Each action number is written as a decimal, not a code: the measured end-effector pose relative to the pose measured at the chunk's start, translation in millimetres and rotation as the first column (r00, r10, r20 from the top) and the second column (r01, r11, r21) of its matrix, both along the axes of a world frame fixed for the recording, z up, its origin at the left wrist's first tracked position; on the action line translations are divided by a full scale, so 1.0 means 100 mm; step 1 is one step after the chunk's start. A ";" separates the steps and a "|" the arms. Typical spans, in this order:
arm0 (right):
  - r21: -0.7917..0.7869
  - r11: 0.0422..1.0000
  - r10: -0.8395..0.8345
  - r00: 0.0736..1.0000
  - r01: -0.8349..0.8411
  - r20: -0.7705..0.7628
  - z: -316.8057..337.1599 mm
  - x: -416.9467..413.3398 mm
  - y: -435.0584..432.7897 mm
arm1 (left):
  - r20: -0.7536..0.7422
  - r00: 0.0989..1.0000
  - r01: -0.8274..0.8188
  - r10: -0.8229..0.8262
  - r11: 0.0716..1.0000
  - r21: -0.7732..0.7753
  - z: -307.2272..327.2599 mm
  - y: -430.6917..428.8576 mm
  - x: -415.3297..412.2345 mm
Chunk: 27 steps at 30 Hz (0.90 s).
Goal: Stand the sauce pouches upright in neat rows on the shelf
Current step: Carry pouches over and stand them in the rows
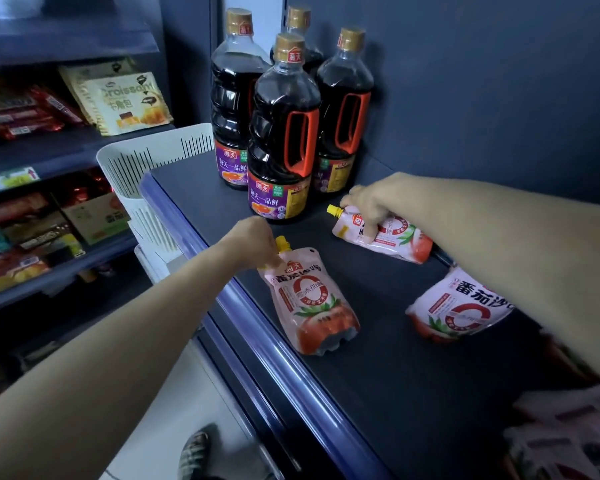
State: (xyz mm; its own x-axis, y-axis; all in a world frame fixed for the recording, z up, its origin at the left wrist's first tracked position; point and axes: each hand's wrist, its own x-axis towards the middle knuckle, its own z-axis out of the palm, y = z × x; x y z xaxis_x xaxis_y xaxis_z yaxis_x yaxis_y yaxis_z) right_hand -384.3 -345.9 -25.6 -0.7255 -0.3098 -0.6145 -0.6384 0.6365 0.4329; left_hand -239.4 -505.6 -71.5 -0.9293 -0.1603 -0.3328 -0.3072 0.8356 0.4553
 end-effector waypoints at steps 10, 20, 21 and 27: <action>-0.203 0.979 0.036 0.999 -0.030 0.028 0.03 0.05 -0.10 | -0.073 0.993 -0.080 0.096 0.977 0.198 -0.03 -0.02 0.00; -0.479 0.877 -0.085 0.989 0.017 -0.121 0.66 0.26 0.10 | -0.326 0.945 0.058 0.039 0.958 0.282 0.53 0.05 -0.05; -0.531 0.846 -0.135 0.982 0.044 -0.134 0.71 0.29 0.13 | -0.350 0.937 0.084 0.026 0.952 0.295 0.59 0.05 -0.06; -0.701 0.694 -0.345 0.930 0.161 -0.129 0.87 0.55 0.18 | -0.485 0.870 0.256 -0.094 0.925 0.281 0.84 -0.03 -0.06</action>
